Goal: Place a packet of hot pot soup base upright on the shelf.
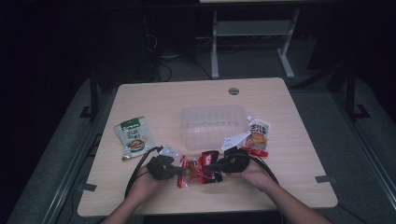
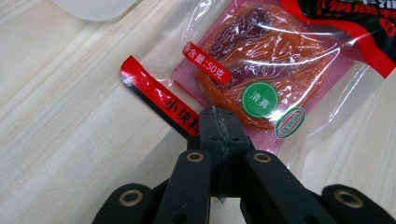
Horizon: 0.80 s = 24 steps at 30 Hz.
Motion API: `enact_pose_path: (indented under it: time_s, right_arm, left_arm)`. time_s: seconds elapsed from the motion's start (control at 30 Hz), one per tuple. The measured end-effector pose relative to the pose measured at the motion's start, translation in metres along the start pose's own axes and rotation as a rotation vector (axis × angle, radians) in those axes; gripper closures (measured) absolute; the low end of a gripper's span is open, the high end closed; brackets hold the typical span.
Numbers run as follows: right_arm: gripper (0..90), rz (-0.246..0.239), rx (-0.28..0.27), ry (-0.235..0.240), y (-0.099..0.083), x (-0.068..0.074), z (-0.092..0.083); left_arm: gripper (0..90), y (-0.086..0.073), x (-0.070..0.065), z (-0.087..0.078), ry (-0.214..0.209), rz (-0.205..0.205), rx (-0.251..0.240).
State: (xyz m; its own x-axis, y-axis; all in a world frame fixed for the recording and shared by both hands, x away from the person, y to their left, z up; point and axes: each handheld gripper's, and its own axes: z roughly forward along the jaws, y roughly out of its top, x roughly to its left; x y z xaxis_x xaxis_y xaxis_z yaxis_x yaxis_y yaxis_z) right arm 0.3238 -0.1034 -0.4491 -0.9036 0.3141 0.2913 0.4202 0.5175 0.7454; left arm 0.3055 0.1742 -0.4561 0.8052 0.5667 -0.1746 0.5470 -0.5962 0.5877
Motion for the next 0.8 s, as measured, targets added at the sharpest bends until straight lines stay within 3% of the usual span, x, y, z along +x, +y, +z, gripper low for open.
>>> enact_pose_path:
  time_s: [0.1,0.27,0.33,0.5,0.8]
  right_arm:
    - [89.5,-0.002,-0.012,0.022,0.000,-0.001,-0.001]
    - [89.9,-0.018,-0.029,0.049,0.000,-0.001,-0.005]
    - [89.9,-0.030,-0.042,0.054,0.001,0.000,-0.007]
    - [89.9,-0.059,-0.060,0.066,0.002,0.002,-0.011]
    - [90.0,-0.058,-0.092,0.074,0.004,0.000,-0.025]
  left_arm:
    - [89.9,-0.001,0.002,0.000,-0.016,-0.013,-0.008]
    - [89.9,-0.001,0.002,-0.002,-0.028,-0.001,-0.013]
    - [89.9,-0.002,0.002,-0.004,-0.037,-0.014,-0.034]
    - [89.7,-0.003,0.004,-0.010,-0.034,0.007,-0.044]
    - [73.3,-0.006,0.010,-0.020,-0.026,0.008,-0.069]
